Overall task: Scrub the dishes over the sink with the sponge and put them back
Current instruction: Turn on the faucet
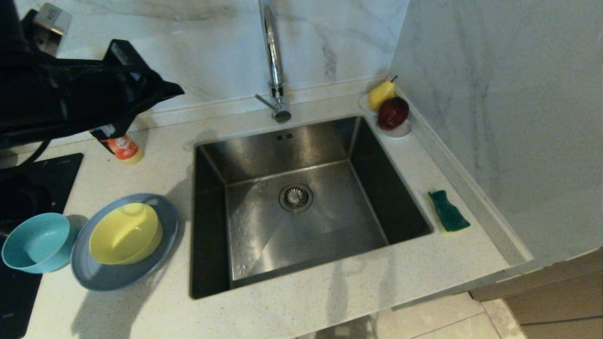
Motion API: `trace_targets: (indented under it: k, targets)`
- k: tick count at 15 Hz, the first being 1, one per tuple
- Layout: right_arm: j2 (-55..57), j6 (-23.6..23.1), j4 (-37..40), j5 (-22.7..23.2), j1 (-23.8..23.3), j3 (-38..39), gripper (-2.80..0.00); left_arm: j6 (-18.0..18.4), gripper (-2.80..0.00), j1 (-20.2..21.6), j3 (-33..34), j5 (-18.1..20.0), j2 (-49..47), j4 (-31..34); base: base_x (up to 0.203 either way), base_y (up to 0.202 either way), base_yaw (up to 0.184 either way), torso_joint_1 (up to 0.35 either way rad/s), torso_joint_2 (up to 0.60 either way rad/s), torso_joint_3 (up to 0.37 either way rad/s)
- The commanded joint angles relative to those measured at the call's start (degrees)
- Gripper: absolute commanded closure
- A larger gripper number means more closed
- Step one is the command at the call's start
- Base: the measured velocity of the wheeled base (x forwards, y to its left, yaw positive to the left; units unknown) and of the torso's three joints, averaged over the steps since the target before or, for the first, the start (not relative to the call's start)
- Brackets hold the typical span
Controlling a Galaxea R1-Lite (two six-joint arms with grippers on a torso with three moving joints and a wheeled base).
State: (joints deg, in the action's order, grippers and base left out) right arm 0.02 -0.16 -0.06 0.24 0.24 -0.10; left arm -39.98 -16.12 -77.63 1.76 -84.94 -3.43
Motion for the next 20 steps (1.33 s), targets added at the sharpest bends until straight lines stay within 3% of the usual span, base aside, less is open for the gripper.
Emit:
trace_targets:
  k: [1,3,6,9,13,16,20]
  targets:
    - [0.0,0.0,0.0,0.0,0.0,0.0,0.00,-3.2,0.00,0.0,-8.8,0.3,-12.2,-0.9,0.000,0.000,0.000,0.000,0.00,0.000]
    - [0.0,0.0,0.0,0.0,0.0,0.0,0.00,-6.4,0.00,0.1,-13.9,0.4,-17.6,-3.0,0.000,0.000,0.000,0.000,0.00,0.000]
    - [0.0,0.0,0.0,0.0,0.0,0.0,0.00,-7.3,0.00,0.3,-18.6,1.2,-24.4,-7.0,0.000,0.000,0.000,0.000,0.00,0.000]
    - [0.0,0.0,0.0,0.0,0.0,0.0,0.00,-7.5,0.00,1.7,-23.2,7.0,-29.3,-7.8,0.000,0.000,0.000,0.000,0.00,0.000]
    - [0.0,0.0,0.0,0.0,0.0,0.0,0.00,-7.2,0.00,3.8,-30.2,10.1,-35.7,-7.9,0.000,0.000,0.000,0.000,0.00,0.000]
    - [0.0,0.0,0.0,0.0,0.0,0.0,0.00,-7.1,0.00,5.2,-30.4,13.9,-37.4,-13.6,0.000,0.000,0.000,0.000,0.00,0.000]
    - [0.0,0.0,0.0,0.0,0.0,0.0,0.00,-6.5,0.00,5.5,-30.4,14.4,-38.7,-16.4,0.000,0.000,0.000,0.000,0.00,0.000]
